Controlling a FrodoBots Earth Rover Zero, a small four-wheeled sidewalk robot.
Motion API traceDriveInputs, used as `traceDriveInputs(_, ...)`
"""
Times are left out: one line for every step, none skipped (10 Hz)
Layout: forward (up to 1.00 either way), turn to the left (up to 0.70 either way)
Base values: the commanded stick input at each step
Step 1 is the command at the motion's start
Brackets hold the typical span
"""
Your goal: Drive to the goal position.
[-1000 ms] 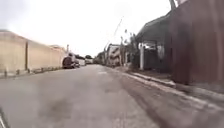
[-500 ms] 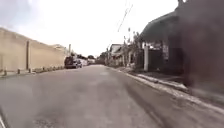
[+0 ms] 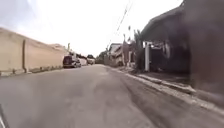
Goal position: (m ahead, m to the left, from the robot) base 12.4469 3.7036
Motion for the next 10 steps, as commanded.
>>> traceDriveInputs(0.7, 0.01)
traceDriveInputs(0.7, 0.01)
traceDriveInputs(0.7, 0.01)
traceDriveInputs(0.7, 0.01)
traceDriveInputs(0.7, 0.01)
traceDriveInputs(0.7, 0.01)
traceDriveInputs(0.7, 0.01)
traceDriveInputs(0.7, 0.01)
traceDriveInputs(0.7, 0.01)
traceDriveInputs(0.7, 0.01)
